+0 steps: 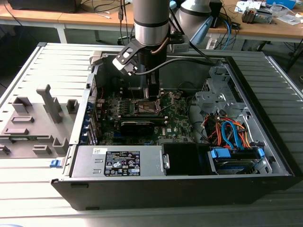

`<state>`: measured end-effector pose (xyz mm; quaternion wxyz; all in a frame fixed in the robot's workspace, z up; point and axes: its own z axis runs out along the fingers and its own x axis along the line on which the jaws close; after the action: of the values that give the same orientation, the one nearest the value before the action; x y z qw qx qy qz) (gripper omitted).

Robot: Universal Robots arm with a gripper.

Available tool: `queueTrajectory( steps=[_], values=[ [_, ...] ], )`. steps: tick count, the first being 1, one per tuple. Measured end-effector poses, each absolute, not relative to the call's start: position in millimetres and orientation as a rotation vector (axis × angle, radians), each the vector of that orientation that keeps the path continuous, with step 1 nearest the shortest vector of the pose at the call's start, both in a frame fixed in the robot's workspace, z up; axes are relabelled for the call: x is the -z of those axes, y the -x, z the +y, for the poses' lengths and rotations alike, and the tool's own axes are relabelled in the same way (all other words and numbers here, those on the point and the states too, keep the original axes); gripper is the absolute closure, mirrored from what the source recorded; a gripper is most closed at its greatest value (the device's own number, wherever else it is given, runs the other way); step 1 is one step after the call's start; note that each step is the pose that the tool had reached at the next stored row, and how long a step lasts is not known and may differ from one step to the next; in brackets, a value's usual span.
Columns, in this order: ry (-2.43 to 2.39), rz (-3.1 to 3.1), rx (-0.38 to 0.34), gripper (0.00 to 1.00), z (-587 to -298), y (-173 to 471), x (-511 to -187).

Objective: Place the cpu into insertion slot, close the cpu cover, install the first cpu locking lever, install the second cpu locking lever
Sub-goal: 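Place the cpu into insertion slot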

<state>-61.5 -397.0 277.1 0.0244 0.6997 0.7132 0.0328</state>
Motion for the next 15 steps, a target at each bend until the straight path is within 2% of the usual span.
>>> queueTrajectory(
  steps=[15],
  values=[
    [-2.165,2.206,-0.101,0.45,-397.0,61.5,-273.8]
  ],
)
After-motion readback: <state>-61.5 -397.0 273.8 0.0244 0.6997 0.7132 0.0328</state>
